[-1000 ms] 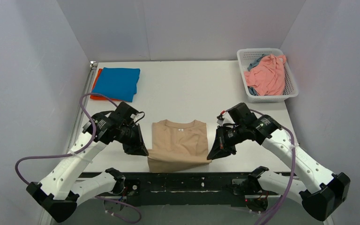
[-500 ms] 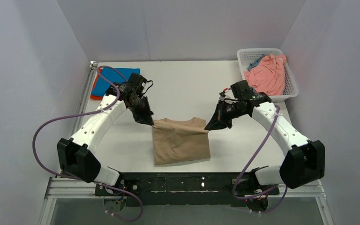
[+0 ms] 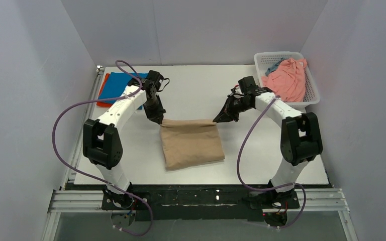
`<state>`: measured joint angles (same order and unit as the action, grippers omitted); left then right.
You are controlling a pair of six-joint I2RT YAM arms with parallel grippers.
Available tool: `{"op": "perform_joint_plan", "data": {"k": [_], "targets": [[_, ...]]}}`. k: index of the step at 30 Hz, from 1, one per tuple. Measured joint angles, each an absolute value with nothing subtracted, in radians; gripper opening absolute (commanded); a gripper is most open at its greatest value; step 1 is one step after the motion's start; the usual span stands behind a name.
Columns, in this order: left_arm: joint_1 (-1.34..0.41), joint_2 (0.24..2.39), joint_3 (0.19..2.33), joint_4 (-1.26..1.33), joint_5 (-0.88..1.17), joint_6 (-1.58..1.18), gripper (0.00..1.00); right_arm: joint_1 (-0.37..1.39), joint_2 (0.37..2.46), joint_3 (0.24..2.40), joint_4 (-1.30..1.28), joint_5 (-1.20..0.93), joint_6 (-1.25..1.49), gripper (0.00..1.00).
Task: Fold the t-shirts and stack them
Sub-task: Fold the long partially folded tshirt into a neat square
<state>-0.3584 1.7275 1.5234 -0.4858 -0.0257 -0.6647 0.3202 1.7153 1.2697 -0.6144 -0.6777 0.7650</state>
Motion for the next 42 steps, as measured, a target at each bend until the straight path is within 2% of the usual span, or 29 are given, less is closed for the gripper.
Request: {"op": "perform_joint_plan", "data": {"k": [4,6,8,10,11,12,14,16,17,18,19,21,23,29,42], "targets": [[-0.348,1.814,1.557,-0.475,-0.057,-0.665,0.00,0.319,1.839,1.308,-0.567,-0.655,0.788,0.01],[-0.344,1.858,1.570,-0.467,-0.074,-0.666,0.09,0.316,1.901,1.342,-0.542,-0.650,0.796,0.12],[-0.341,1.894,1.578,-0.461,-0.093,-0.667,0.26,0.314,1.961,1.383,-0.519,-0.650,0.805,0.27],[-0.336,1.938,1.607,-0.474,-0.121,-0.669,0.76,0.314,2.020,1.433,-0.513,-0.640,0.804,0.52],[-0.329,1.962,1.635,-0.487,-0.137,-0.666,0.95,0.313,2.045,1.458,-0.514,-0.627,0.806,0.61],[-0.322,1.979,1.660,-0.500,-0.145,-0.659,0.98,0.310,2.062,1.478,-0.517,-0.616,0.807,0.72],[-0.301,2.003,1.750,-0.521,-0.158,-0.664,0.98,0.303,2.082,1.546,-0.552,-0.553,0.780,0.81],[-0.288,1.982,1.832,-0.546,-0.143,-0.654,0.98,0.302,2.043,1.598,-0.584,-0.458,0.738,0.84],[-0.290,1.937,1.811,-0.538,-0.090,-0.656,0.98,0.303,2.020,1.591,-0.585,-0.447,0.685,0.85],[-0.291,1.819,1.673,-0.479,0.092,-0.677,0.98,0.313,1.877,1.527,-0.564,-0.453,0.677,0.85],[-0.292,1.807,1.641,-0.444,0.141,-0.690,0.98,0.325,1.845,1.482,-0.500,-0.498,0.677,0.85],[-0.297,1.828,1.586,-0.379,0.224,-0.709,0.98,0.361,1.870,1.462,-0.442,-0.570,0.682,0.85],[-0.299,1.908,1.552,-0.312,0.277,-0.722,0.98,0.408,2.016,1.465,-0.340,-0.648,0.727,0.85],[-0.299,2.062,1.550,-0.283,0.280,-0.726,0.98,0.399,2.172,1.505,-0.286,-0.702,0.829,0.86],[-0.300,2.118,1.624,-0.378,0.244,-0.638,0.98,0.381,2.218,1.666,-0.388,-0.458,0.776,0.89]]}}
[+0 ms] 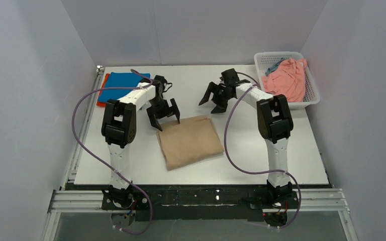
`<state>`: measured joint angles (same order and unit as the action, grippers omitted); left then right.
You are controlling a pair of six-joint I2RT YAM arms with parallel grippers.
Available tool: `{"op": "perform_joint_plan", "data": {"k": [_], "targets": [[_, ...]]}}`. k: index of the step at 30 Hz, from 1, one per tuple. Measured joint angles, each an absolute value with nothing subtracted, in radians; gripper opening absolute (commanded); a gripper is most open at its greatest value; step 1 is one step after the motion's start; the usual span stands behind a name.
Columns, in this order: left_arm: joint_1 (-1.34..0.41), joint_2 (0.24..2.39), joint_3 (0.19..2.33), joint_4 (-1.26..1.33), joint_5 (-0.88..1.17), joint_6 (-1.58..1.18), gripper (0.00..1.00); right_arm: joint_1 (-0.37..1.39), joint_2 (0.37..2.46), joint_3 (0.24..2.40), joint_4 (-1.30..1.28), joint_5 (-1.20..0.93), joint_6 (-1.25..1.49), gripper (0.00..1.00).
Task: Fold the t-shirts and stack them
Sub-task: Fold the long partially folded tshirt into a neat square, then put the neatly folded tshirt into the corner of the board with the left arm
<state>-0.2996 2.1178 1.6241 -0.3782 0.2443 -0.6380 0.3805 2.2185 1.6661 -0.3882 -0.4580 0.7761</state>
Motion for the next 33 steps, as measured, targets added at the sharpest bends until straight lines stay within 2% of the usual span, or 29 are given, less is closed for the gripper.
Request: {"op": "perform_joint_plan", "data": {"k": [5,9,16,20,24,29,33], "targets": [[-0.297,2.112,1.714,-0.413,0.223,-0.593,0.98,0.381,2.072,1.619,-0.456,-0.324,0.694,0.90],[-0.297,2.019,1.692,-0.401,0.221,-0.572,0.98,0.389,1.786,1.503,-0.457,-0.188,0.599,0.91],[-0.299,1.510,1.303,-0.303,0.185,-0.611,0.98,0.394,1.206,1.147,-0.308,0.036,0.574,0.92],[-0.304,1.315,1.082,-0.241,0.127,-0.666,0.98,0.367,1.049,0.957,-0.287,0.102,0.594,0.92],[-0.304,1.318,0.934,-0.142,0.084,-0.721,0.98,0.365,0.936,0.818,-0.297,0.081,0.604,0.92],[-0.305,1.450,0.893,-0.031,0.075,-0.772,0.98,0.366,0.760,0.723,-0.332,0.071,0.623,0.91],[-0.318,1.541,0.892,0.054,0.077,-0.806,0.83,0.366,0.679,0.695,-0.369,0.072,0.626,0.92]]}}
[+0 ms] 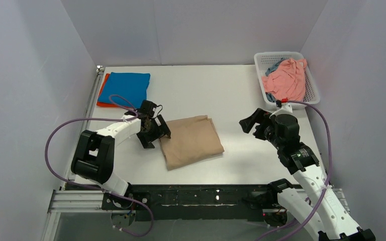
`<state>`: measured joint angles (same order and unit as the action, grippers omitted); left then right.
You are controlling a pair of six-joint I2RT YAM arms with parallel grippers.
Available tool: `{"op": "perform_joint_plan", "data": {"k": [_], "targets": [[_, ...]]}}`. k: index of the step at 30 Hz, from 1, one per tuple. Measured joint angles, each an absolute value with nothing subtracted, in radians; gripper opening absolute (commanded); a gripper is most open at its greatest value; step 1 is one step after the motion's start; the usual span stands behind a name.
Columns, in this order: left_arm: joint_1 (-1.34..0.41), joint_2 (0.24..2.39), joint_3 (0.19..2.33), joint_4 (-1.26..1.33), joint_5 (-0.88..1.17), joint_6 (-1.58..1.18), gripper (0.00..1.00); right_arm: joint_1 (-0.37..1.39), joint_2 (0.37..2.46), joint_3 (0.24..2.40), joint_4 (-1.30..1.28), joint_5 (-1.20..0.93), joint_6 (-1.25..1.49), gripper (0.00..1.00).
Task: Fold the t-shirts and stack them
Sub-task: Put the neatly folded tshirt into the corner of the board with the left arm
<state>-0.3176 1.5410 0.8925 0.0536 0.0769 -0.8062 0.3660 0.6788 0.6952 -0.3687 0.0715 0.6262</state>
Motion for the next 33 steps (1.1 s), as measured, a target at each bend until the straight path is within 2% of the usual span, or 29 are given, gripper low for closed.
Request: {"op": "perform_joint_plan", "data": {"k": [3,7,8,11,13,14,20,24,33], "targets": [[-0.348,1.577,0.892,0.084,0.066,-0.823,0.69,0.366,0.647,0.682,-0.405,0.073,0.627,0.91],[-0.416,1.582,0.890,0.109,0.016,-0.842,0.60,0.366,0.634,0.668,-0.441,0.080,0.627,0.91],[-0.434,1.583,0.889,0.115,-0.001,-0.848,0.55,0.366,0.635,0.665,-0.447,0.080,0.627,0.91],[-0.462,1.599,0.896,0.121,-0.039,-0.859,0.27,0.366,0.637,0.658,-0.460,0.081,0.626,0.90],[-0.469,1.634,0.921,0.126,-0.041,-0.858,0.03,0.366,0.646,0.657,-0.473,0.079,0.624,0.89],[-0.471,1.646,0.933,0.123,-0.039,-0.865,0.00,0.366,0.651,0.657,-0.474,0.078,0.622,0.89],[-0.482,1.782,1.126,-0.007,-0.074,-0.782,0.00,0.366,0.662,0.657,-0.478,0.075,0.596,0.89],[-0.491,1.933,1.355,-0.157,-0.212,-0.636,0.00,0.366,0.662,0.657,-0.477,0.076,0.577,0.89],[-0.432,2.059,1.627,-0.298,-0.458,-0.329,0.00,0.366,0.732,0.658,-0.474,0.107,0.490,0.88]]}}
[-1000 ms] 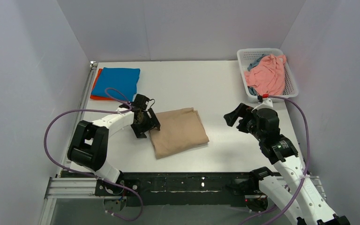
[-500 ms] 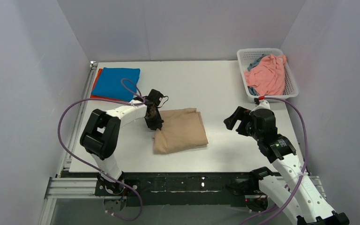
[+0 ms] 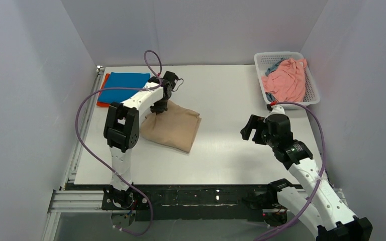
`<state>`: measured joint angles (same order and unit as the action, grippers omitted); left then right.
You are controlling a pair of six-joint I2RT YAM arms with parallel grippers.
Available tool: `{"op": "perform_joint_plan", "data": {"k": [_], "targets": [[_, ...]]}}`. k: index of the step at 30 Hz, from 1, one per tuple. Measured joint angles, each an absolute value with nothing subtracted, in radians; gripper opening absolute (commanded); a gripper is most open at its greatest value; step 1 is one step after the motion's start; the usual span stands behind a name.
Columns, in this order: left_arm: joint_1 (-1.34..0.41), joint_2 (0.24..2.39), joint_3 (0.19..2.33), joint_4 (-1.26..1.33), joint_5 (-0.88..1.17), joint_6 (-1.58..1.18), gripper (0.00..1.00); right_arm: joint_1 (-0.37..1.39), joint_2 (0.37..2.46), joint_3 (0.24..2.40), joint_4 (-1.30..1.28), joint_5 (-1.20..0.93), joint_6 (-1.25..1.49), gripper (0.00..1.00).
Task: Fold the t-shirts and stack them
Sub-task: Put the neatly folded tshirt into the corner of the board with the left arm
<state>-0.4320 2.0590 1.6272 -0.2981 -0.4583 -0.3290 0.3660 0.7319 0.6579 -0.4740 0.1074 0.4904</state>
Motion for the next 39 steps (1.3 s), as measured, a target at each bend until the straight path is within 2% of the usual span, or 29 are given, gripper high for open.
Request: {"op": "perform_joint_plan", "data": {"k": [12,21,39], "targets": [[-0.288,2.199,2.041,-0.261,-0.628,0.047,0.00,0.366,0.789,0.658,-0.458,0.168,0.437,0.86],[-0.216,2.314,2.320,-0.258,-0.632,0.204,0.00,0.361,0.803,0.658,-0.439,0.219,0.421,0.86],[-0.145,2.305,2.367,-0.174,-0.588,0.328,0.00,0.359,0.826,0.658,-0.439,0.230,0.418,0.86]]}}
